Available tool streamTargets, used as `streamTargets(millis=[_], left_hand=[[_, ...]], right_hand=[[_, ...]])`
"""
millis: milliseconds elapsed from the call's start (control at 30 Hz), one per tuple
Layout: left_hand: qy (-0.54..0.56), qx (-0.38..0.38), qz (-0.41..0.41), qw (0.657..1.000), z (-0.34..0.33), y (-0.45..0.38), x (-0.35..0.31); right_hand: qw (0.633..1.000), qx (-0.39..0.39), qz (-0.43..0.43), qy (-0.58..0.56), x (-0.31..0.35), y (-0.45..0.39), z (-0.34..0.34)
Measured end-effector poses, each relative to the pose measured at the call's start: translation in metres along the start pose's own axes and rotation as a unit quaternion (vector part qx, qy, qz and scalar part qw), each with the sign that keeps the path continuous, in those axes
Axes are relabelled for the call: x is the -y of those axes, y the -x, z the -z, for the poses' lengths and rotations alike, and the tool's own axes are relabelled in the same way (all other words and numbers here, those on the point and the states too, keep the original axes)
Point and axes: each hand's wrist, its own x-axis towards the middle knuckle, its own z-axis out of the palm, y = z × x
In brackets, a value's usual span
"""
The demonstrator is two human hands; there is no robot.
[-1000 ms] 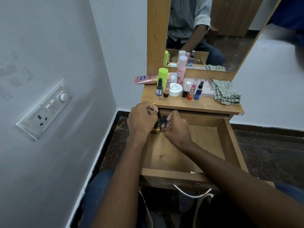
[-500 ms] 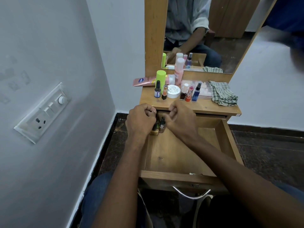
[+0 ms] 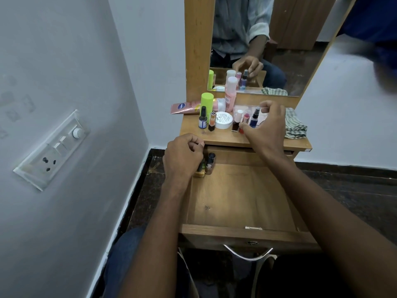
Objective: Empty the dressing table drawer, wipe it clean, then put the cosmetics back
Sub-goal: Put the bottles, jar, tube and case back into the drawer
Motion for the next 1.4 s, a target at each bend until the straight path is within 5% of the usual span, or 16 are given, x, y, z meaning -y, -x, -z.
streamTargets(millis=[267, 733, 967, 1133, 1400], left_hand=[[0.002, 0.003, -0.008, 1.0, -0.001, 0.0, 0.0], [0.005, 0.01, -0.005, 1.0, -0.004, -0.001, 0.002], [0.009, 0.041, 0.004, 0.999, -0.003, -0.001, 0.005], [-0.002, 0.062, 0.0, 0.998, -0.002, -0.003, 0.009], [-0.102, 0.192, -0.078, 0.973, -0.007, 0.002, 0.012]], right_hand=[[0.995, 0.077, -0.047, -0.042, -0.008, -0.011, -0.006], [0.995, 0.077, 0.003, -0.067, -0.01, 0.01, 0.012], [0.975, 0.205, 0.076, -0.043, -0.007, 0.067, 0.001], [0.951, 0.297, -0.016, -0.083, -0.013, 0.085, -0.019], [0.934, 0.346, -0.04, -0.085, -0.027, 0.096, -0.035]])
